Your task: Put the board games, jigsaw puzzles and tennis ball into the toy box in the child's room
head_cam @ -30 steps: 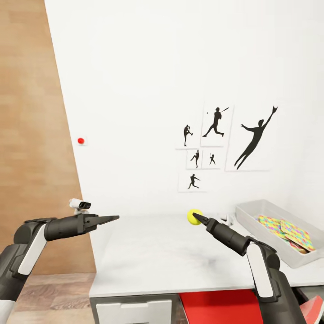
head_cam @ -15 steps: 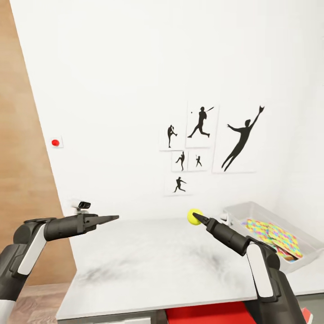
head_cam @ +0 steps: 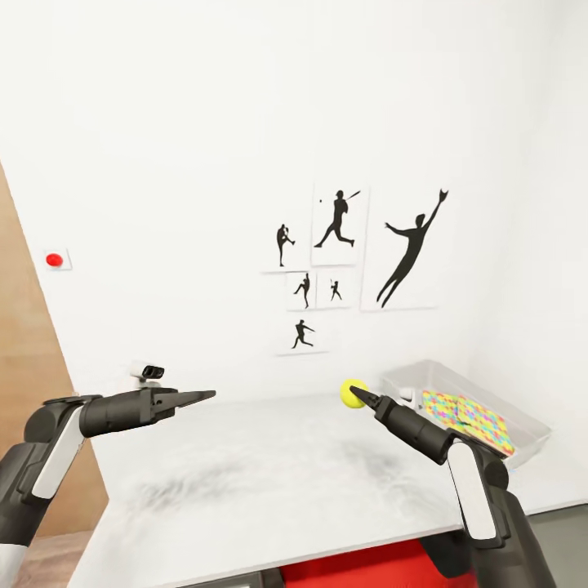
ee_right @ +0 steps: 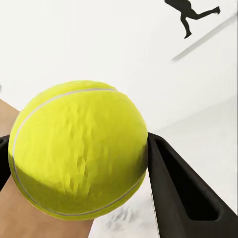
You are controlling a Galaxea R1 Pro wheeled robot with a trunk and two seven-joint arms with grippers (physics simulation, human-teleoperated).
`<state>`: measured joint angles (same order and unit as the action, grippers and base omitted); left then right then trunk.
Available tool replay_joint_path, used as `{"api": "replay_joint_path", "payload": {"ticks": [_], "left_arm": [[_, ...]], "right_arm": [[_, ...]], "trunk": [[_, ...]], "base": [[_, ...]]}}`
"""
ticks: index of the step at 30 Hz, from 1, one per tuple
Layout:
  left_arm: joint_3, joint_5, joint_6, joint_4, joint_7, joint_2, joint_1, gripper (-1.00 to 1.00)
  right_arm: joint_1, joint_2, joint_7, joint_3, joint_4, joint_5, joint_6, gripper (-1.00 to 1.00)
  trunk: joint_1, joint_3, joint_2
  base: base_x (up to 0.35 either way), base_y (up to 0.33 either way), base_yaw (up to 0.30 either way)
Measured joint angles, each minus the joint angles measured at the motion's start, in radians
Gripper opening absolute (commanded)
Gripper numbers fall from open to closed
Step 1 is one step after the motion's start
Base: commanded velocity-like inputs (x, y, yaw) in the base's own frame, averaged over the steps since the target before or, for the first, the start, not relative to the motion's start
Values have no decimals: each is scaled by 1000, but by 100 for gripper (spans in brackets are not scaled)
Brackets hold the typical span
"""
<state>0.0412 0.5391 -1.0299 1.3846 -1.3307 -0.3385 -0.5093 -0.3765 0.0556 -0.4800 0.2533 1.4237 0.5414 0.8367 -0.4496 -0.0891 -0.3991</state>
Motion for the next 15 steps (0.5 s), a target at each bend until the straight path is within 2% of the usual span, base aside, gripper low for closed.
{"api": "replay_joint_path", "payload": {"ticks": [9,15], "left_arm": [[-1,0,0,0,0,0,0,100],[-2,0,0,0,0,0,0,100]], "right_arm": [[1,0,0,0,-1,0,0,-100],[0,0,0,0,-1,0,-1,-100]], "trunk": [[0,8,0],[0,13,0]], "base": [[-19,-17,-230],[-22,-205,-236]]}}
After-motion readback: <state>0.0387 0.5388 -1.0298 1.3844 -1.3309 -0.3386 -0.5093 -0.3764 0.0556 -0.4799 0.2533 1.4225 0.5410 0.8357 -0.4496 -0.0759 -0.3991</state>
